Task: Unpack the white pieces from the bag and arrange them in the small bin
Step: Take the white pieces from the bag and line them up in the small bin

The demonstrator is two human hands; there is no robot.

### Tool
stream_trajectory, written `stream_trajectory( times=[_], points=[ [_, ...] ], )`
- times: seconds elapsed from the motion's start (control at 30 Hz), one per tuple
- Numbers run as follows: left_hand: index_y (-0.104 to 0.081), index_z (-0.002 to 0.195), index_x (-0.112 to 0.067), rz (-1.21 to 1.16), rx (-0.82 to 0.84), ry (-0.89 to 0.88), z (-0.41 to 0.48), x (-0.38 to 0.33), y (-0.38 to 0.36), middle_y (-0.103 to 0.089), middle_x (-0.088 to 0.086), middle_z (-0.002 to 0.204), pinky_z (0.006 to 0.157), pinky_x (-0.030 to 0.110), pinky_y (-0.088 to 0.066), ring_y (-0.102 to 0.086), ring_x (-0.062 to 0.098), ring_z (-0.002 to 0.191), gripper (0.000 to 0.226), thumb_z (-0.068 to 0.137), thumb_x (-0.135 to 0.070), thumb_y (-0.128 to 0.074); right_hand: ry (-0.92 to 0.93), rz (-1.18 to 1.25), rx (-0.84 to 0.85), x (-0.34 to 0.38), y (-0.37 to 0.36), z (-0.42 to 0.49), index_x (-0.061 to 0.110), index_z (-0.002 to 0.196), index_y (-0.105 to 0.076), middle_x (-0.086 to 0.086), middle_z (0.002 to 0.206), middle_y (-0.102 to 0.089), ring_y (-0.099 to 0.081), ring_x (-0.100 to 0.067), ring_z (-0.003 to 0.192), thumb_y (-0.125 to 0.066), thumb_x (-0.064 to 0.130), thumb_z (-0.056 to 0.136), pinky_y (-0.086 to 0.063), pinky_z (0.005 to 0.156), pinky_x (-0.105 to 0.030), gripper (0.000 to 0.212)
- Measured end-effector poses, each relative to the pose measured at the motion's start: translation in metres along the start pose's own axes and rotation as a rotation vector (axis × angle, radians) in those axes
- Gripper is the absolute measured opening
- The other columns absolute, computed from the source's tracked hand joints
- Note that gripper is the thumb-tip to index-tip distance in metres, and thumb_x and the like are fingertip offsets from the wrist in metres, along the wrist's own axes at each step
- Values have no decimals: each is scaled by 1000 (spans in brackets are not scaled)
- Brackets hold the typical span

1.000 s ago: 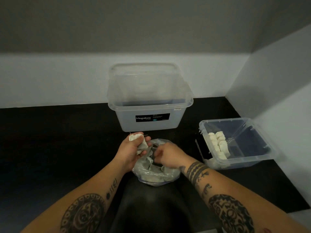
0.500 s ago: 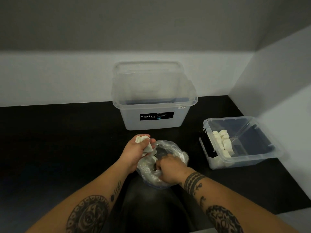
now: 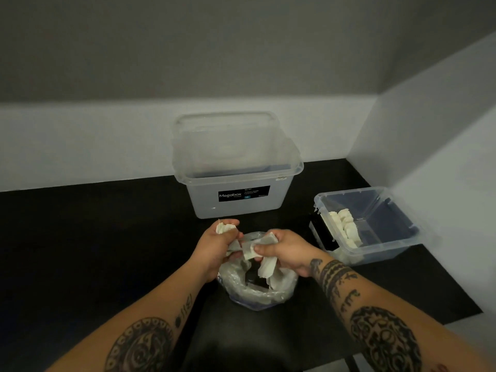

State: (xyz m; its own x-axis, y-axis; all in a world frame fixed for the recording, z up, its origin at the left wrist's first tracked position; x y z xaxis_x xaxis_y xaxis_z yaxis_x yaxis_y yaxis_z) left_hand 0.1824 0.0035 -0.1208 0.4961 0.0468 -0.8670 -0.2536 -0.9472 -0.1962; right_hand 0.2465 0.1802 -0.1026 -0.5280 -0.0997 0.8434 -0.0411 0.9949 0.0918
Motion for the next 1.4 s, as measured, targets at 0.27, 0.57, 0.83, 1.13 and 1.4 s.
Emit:
stream_trajectory(
  times=[0.27,0.57,0.83,1.13,1.4],
  points=[
    [-68,113,-23,36,246,58,-17,-17,-12,-76,7,97,57,26,-54,-72,19,80,34,88,-45,-71,138,98,-25,39,5,-13,4,112,-71,-10,98,-77,-74,-19,85,-74,12,91,-60,71,-29,22],
    [-66,104,-21,-126,138,10,-15,-25,-15,-73,8,91,50,27,-52,-71,18,69,13,93,-19,-73,136,298,-280,46,11,-16,8,114,-68,-5,90,-70,-57,-9,57,-61,27,101,-50,55,-25,24],
    [-61,108,-19,-230,185,13,-17,-24,-15,-77,11,96,55,29,-57,-76,25,84,21,93,-5,-68,164,275,-214,50,8,-18,7,114,-69,-3,82,-68,-53,-10,55,-67,21,98,-48,52,-24,21],
    [-64,110,-19,-251,194,-10,-17,-28,-23,-76,17,113,65,31,-60,-75,26,101,20,92,-16,-73,200,433,-135,54,0,-22,12,120,-67,-5,89,-70,-58,-10,55,-54,41,103,-47,55,-27,36],
    [-59,85,-22,-289,193,-31,-14,-26,-31,-75,11,94,59,31,-58,-75,22,85,18,90,-13,-74,234,539,-246,50,1,-18,9,119,-68,-2,82,-62,-51,-11,58,-58,30,102,-44,50,-24,29]
  ],
)
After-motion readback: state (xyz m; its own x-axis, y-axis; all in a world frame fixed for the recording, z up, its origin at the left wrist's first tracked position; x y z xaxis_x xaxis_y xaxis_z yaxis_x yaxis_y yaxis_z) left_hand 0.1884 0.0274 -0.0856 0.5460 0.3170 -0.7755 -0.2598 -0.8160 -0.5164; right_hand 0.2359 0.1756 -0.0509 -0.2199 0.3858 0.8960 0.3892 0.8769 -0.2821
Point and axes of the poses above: each hand's wrist, its own z-axis towards the middle knuckle, its own y-axis out of the back of the hand, x = y × z, the point moved 2 cm from there along z, towards the middle knuckle
